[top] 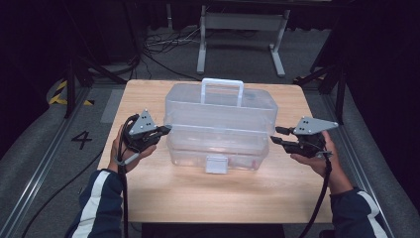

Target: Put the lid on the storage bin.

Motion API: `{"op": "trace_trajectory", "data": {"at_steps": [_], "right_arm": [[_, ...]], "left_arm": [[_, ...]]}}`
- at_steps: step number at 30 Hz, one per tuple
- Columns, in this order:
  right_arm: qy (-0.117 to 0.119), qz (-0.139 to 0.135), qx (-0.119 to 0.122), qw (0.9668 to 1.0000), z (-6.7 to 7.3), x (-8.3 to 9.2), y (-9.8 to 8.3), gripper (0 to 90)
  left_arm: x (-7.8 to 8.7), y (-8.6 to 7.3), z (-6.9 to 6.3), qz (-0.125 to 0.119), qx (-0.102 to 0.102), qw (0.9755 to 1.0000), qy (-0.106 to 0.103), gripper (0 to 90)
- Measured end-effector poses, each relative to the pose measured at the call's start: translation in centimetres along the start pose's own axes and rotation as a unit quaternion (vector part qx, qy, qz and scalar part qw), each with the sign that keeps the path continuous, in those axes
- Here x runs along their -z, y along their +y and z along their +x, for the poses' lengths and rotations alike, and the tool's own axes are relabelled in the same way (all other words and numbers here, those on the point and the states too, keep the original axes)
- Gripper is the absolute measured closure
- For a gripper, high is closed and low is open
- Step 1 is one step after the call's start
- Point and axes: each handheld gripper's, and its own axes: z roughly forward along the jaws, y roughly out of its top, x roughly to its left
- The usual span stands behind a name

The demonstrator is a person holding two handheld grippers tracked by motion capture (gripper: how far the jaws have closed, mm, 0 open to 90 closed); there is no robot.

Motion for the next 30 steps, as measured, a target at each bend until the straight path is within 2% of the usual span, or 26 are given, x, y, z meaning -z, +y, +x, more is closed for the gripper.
{"op": "trace_trajectory", "data": {"at_steps": [4, 9, 14, 25, 30], "right_arm": [[-0.008, -0.002, 0.003, 1.0, 0.2, 0.1, 0.2, 62.7], [0.019, -0.001, -0.01, 0.9998, 0.1, 0.0, 0.0, 54.7], [0.031, 0.007, -0.012, 0.9994, 0.2, -0.1, -0.2, 51.1], [0.038, 0.02, -0.01, 0.999, 0.7, -0.1, -0.5, 49.1], [0.042, 0.026, -0.009, 0.9987, 0.9, -0.2, -0.6, 48.6]], "left_arm": [[0.1, -0.2, 0.2, 0.002, 0.001, 1.0, -0.002, 90.0], [0.2, -0.5, 0.2, 0.008, 0.003, 1.0, -0.001, 90.0], [0.3, -1.0, 0.2, 0.019, 0.002, 0.9998, 0.001, 90.0], [-0.2, -1.5, 0.0, 0.035, 0.001, 0.9994, 0.007, 89.9], [-0.3, -1.8, -0.2, 0.05, -0.005, 0.9987, 0.009, 89.9]]}}
